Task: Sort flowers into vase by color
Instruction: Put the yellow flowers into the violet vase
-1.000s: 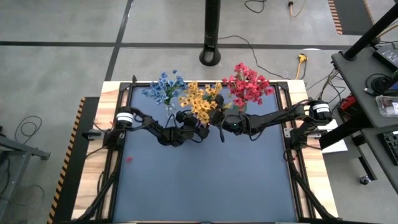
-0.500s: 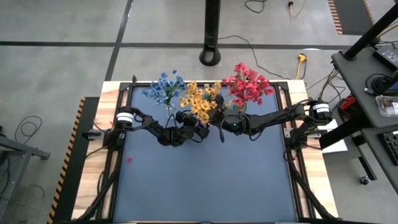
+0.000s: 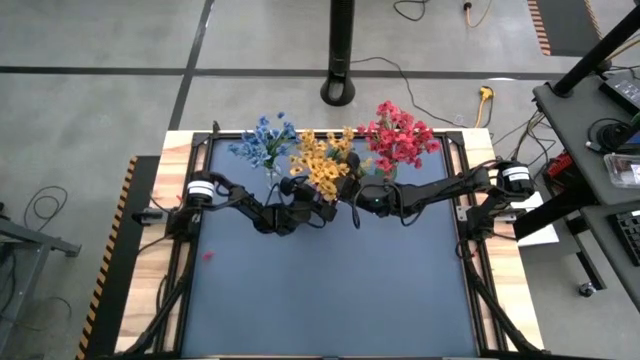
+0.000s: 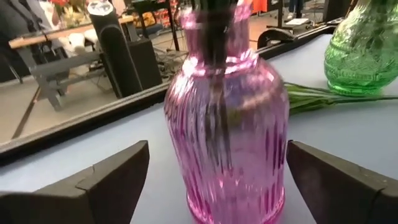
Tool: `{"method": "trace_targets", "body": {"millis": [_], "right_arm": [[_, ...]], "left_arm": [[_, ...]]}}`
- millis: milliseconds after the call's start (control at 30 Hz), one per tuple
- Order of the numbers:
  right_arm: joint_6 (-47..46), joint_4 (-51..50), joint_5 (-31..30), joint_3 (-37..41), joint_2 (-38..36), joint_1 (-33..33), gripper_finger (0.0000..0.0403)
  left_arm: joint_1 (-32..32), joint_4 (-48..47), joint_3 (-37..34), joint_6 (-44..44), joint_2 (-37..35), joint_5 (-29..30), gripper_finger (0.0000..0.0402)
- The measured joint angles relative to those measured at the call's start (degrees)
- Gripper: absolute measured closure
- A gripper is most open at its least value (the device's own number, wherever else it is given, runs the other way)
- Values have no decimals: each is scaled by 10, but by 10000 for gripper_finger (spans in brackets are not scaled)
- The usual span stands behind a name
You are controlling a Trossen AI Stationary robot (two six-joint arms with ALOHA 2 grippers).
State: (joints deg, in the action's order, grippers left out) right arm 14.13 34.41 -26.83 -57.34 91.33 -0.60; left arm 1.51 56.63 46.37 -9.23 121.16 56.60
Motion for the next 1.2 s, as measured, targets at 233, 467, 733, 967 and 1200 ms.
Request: {"method": "trace_targets", "body": {"millis": [233, 467, 733, 967, 1200], "right_arm": [[0, 0, 1, 0, 0, -2, 381], [0, -3, 1, 0, 0, -2, 381], [0, -6, 1, 0, -1, -2, 381], [0, -7, 1, 0, -1, -2, 381], [0, -8, 1, 0, -1, -3, 381]], "left_arm": [[9, 25, 0, 17, 0, -8, 39], [23, 42, 0, 12, 0, -49, 39], [32, 48, 0, 12, 1, -71, 39], [43, 57, 0, 12, 18, -101, 39], [47, 78, 0, 12, 26, -108, 51]]}}
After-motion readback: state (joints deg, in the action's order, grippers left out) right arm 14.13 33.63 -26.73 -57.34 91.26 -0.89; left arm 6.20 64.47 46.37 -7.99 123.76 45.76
